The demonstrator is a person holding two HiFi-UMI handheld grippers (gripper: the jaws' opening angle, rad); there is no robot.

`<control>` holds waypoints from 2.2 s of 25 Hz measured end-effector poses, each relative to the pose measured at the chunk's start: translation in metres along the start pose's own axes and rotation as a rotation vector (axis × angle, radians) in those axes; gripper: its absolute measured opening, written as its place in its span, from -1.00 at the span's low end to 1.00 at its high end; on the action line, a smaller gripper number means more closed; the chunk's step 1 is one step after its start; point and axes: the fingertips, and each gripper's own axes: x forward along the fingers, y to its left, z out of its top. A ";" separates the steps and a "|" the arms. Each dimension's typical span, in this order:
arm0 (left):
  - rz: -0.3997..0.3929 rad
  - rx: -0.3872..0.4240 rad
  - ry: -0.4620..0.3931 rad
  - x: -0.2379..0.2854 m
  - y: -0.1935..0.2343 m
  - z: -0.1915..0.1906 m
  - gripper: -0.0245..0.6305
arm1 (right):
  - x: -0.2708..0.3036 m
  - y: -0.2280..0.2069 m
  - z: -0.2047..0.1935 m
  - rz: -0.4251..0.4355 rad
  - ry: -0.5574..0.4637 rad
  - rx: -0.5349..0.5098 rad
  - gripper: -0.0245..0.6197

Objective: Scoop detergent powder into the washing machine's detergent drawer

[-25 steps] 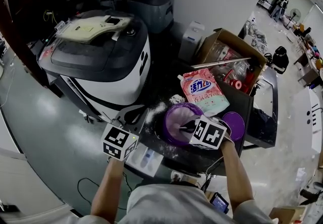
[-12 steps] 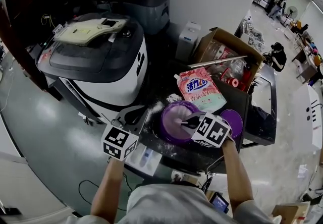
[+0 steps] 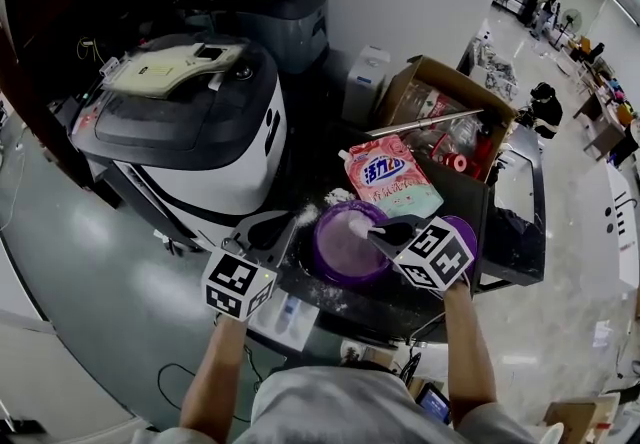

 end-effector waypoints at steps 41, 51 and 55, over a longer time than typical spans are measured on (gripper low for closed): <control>-0.252 0.076 -0.017 -0.034 -0.041 -0.009 -0.90 | -0.088 0.064 -0.023 -0.354 -0.487 0.549 -0.91; -0.235 0.060 0.000 -0.112 -0.070 -0.033 -0.90 | -0.119 0.147 -0.039 -0.388 -0.512 0.520 -0.91; -0.243 0.043 0.016 -0.147 -0.079 -0.045 -0.90 | -0.124 0.185 -0.048 -0.399 -0.511 0.540 -0.91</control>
